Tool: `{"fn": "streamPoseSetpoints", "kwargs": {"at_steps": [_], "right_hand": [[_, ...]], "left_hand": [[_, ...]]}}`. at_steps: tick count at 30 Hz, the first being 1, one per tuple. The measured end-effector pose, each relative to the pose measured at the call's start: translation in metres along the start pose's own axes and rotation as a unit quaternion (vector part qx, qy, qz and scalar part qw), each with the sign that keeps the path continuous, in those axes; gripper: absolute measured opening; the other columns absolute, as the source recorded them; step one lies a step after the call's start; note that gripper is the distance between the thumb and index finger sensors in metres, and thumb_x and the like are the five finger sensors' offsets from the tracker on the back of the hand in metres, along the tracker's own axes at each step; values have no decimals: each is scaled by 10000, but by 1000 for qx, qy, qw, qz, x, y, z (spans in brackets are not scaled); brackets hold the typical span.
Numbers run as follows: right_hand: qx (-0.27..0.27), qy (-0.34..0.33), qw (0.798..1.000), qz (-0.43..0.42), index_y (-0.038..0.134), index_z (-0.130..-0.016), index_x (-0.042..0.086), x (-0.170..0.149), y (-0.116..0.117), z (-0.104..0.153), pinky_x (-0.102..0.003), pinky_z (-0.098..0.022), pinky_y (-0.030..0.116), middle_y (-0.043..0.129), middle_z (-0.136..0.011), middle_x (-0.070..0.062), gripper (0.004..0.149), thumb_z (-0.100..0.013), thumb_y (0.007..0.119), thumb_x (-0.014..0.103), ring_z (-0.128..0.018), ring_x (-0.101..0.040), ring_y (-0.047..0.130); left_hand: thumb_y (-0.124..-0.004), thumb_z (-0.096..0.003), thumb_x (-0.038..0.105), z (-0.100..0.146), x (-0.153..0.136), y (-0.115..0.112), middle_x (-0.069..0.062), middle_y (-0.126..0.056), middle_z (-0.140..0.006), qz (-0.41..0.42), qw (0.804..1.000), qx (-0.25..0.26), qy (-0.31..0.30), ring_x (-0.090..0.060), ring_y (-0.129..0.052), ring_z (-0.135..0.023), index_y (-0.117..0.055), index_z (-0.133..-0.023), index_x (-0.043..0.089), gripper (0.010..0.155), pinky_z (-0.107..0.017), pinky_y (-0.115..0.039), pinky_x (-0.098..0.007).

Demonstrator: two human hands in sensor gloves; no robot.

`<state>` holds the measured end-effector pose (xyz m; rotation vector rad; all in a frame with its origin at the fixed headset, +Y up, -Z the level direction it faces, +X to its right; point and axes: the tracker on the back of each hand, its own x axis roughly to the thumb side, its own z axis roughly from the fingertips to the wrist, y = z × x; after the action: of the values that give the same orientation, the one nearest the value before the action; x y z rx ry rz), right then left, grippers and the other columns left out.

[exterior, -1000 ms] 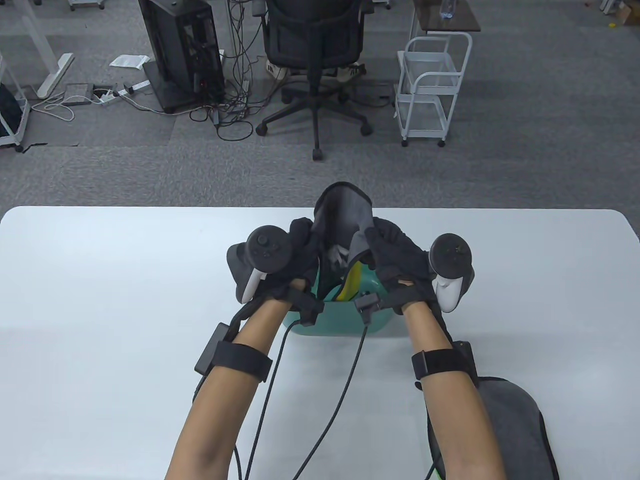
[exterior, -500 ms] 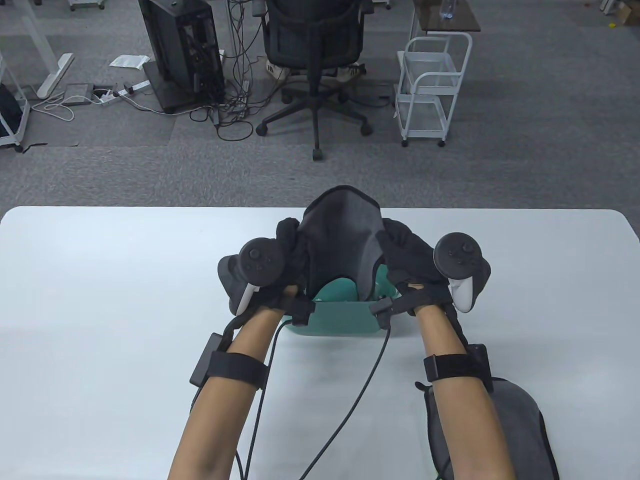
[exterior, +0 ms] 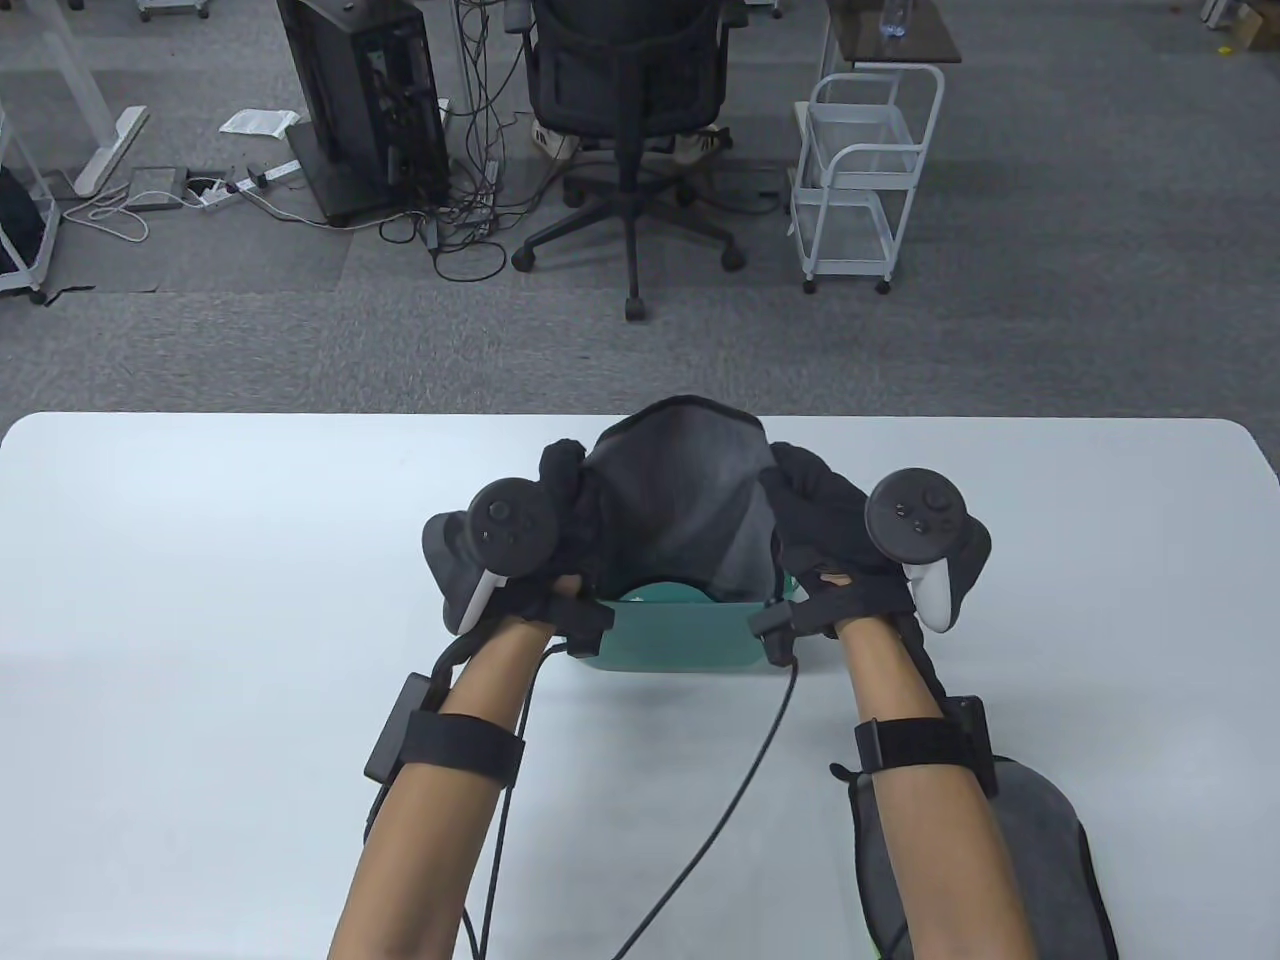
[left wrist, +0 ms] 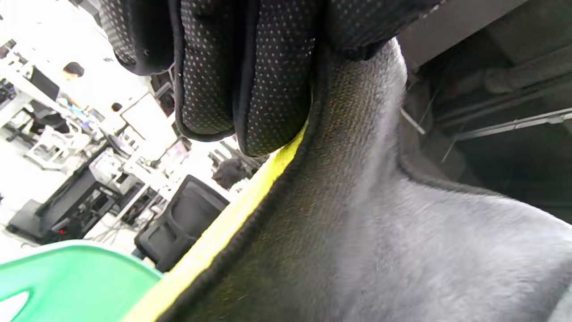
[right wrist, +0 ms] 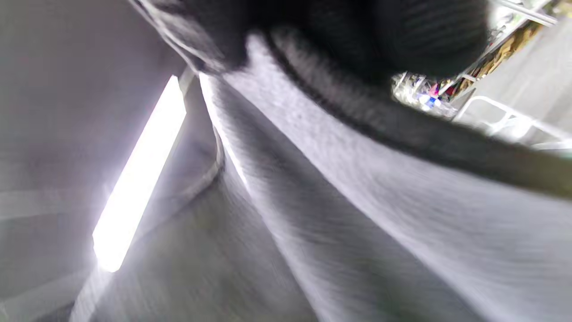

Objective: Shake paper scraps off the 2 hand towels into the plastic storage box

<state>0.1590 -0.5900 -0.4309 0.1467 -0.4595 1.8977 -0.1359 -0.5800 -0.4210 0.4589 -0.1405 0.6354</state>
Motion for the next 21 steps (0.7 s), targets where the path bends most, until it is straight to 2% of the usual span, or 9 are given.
{"fn": "streamPoseSetpoints", "kwargs": {"at_steps": [1,2,4,6,7,8,11,13,21], "right_hand": [[71,36,996,46,776,-886,32,0,4,-1,-492,-366,799,975,-759,-210,405,-556,817,264,-502,-369,973],[90,44,991,92,757,-904,70,1,2,2,-475,-399,804,964,-795,-169,406,-567,802,291,-544,-344,971],[-11,6,998,57,783,-878,48,1,1,5,-457,-352,822,993,-744,-177,406,-551,812,287,-485,-332,990],[83,39,992,91,774,-888,48,2,6,2,-480,-371,808,976,-770,-192,406,-556,813,278,-511,-355,977],[77,30,989,120,751,-908,84,4,2,5,-456,-401,815,966,-802,-149,404,-572,792,306,-547,-321,978],[7,11,997,77,766,-891,75,4,3,6,-444,-374,827,984,-769,-149,406,-560,797,308,-512,-311,991],[44,24,995,88,765,-895,64,8,2,5,-471,-384,810,972,-782,-174,405,-560,803,289,-526,-341,978],[11,14,998,62,772,-886,59,12,-2,4,-465,-371,818,983,-766,-174,406,-555,806,291,-509,-335,986],[-8,-41,998,47,762,-894,71,45,-19,17,-472,-394,814,973,-785,-163,406,-558,800,296,-538,-335,982]], "left_hand": [[-687,-521,345,-2,0,-2,-77,-965,-658,-2,999,-37,2,-352,-1017,-696,-626,-886,62,465,-618,-755,-533],[-682,-523,354,1,-1,-1,-68,-961,-666,-13,999,-45,12,-341,-1016,-706,-619,-891,75,466,-624,-757,-527],[-679,-526,357,3,-3,2,-65,-961,-668,-13,1000,-10,7,-334,-1017,-708,-620,-892,78,464,-630,-755,-521],[-683,-523,352,3,-5,2,-70,-961,-668,-10,999,-34,12,-346,-1013,-706,-619,-892,72,468,-625,-754,-526],[-682,-523,352,4,-6,3,-70,-961,-669,-13,1000,-23,11,-344,-1015,-705,-618,-894,74,468,-623,-755,-526],[-680,-524,353,5,-6,5,-67,-960,-671,-13,1000,-21,7,-341,-1014,-707,-617,-894,74,468,-624,-756,-523],[-680,-524,355,7,-7,10,-71,-957,-677,1,1000,-14,-2,-335,-1012,-715,-612,-899,81,470,-630,-754,-521],[-678,-524,356,8,-6,15,-45,-955,-682,11,1000,-3,-6,-332,-1009,-721,-607,-901,84,470,-633,-753,-520],[-682,-524,360,21,3,48,-46,-954,-691,61,996,50,-42,-335,-1004,-730,-621,-893,90,462,-636,-748,-522]]}}
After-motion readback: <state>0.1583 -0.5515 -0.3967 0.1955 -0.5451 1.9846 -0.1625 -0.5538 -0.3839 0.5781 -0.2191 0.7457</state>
